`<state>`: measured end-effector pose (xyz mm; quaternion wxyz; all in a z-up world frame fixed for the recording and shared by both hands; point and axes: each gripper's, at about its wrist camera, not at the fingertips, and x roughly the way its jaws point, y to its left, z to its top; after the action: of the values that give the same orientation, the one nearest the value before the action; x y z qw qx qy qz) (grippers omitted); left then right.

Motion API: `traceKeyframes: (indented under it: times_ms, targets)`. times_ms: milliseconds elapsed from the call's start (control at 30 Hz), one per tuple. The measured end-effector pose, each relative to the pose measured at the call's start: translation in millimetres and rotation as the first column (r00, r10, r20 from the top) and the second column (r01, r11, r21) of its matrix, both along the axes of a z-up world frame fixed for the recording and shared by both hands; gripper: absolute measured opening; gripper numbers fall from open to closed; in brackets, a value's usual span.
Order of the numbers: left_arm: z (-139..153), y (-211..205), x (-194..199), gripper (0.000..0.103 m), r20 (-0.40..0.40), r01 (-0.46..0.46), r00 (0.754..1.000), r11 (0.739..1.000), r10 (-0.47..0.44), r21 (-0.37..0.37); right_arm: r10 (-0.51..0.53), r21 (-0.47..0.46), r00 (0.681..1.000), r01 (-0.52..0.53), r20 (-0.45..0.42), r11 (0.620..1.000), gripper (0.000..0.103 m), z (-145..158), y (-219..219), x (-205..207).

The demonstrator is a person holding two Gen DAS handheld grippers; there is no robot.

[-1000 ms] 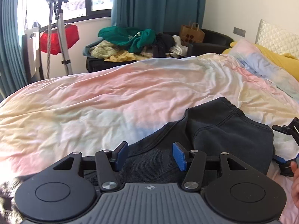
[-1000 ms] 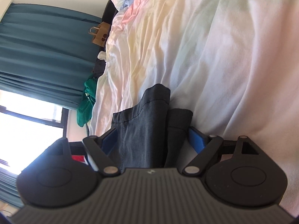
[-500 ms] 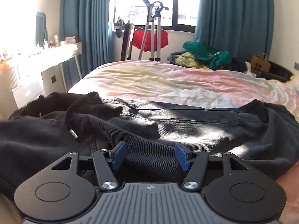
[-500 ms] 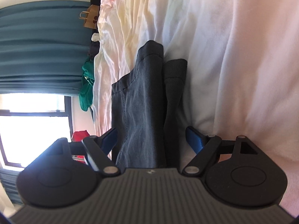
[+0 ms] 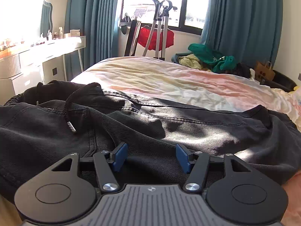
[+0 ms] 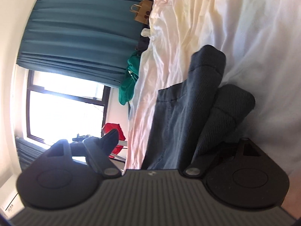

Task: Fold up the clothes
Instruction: 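Grasp the black pant leg with the right gripper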

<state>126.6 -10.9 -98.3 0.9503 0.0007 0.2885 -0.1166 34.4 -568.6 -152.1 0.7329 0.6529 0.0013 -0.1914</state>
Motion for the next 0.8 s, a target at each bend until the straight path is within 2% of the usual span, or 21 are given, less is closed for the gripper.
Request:
traceKeyframes:
  times_ms: [67,133,167,200,233,333,433,467,567,633,700,767,800]
  targets:
    - [-3.1,-4.6,4.1,0.06,-0.001,-0.003,1.0,1.0,0.003,0.001,0.018,0.007,1.0,-0.018,-0.02,1.0,0.077,-6.9,-4.4,2.9]
    - [-6.8,-8.6,6.7,0.06,-0.002,-0.004,1.0,1.0,0.005,0.014,0.025,-0.006,0.999,-0.025,-0.045,1.0,0.063,-7.1,-4.8,4.3]
    - [-7.9,-9.8,6.8,0.06,0.005,-0.002,1.0,1.0,0.002,0.022,0.03,-0.018,0.997,-0.031,-0.066,0.999,0.045,-5.9,-4.5,5.5]
    - [-8.1,-10.0,6.4,0.06,0.012,0.001,1.0,1.0,-0.002,0.025,0.032,-0.027,0.995,-0.034,-0.09,0.999,0.021,-4.8,-4.3,6.0]
    - [-8.4,-10.3,6.2,0.06,0.018,0.006,1.0,1.0,-0.006,0.027,0.028,-0.031,0.993,-0.032,-0.112,0.999,0.013,-3.8,-4.0,5.2]
    - [-9.1,-11.6,5.8,0.06,0.036,0.026,0.999,0.999,-0.027,0.033,0.01,-0.074,0.987,-0.022,-0.158,0.997,0.01,7.6,-1.4,1.5]
    - [-10.5,-11.0,6.7,0.06,0.04,0.036,0.999,0.998,-0.037,0.043,-0.017,-0.276,0.983,-0.035,-0.184,0.961,0.01,45.0,9.5,3.2]
    - [-10.1,-9.4,7.3,0.06,0.042,0.033,0.999,0.999,-0.035,0.037,-0.034,-0.306,0.985,-0.02,-0.169,0.952,0.009,53.0,11.8,0.6]
    - [-8.0,-5.6,7.0,0.06,0.058,0.028,0.998,0.999,-0.03,0.025,-0.085,-0.325,0.987,0.038,-0.133,0.945,0.009,61.9,10.6,-11.2]
    - [-3.5,-2.9,5.5,0.061,0.078,0.027,0.997,1.0,-0.027,0.005,-0.094,-0.284,0.979,0.039,-0.181,0.958,0.009,48.3,0.6,-14.9]
    - [0.5,0.0,5.1,0.063,0.092,0.02,0.996,1.0,-0.019,-0.016,-0.087,-0.182,0.973,0.048,-0.213,0.982,0.009,26.4,-8.5,-20.0]
    - [2.0,-0.8,6.6,0.065,0.099,0.002,0.995,1.0,-0.002,0.001,-0.078,-0.081,0.971,0.061,-0.227,0.995,0.009,5.5,-14.8,-25.5]
    - [1.3,-1.4,8.5,0.065,0.091,-0.006,0.996,1.0,0.005,0.014,-0.079,-0.06,0.973,0.068,-0.215,0.996,0.009,0.0,-15.2,-27.9]
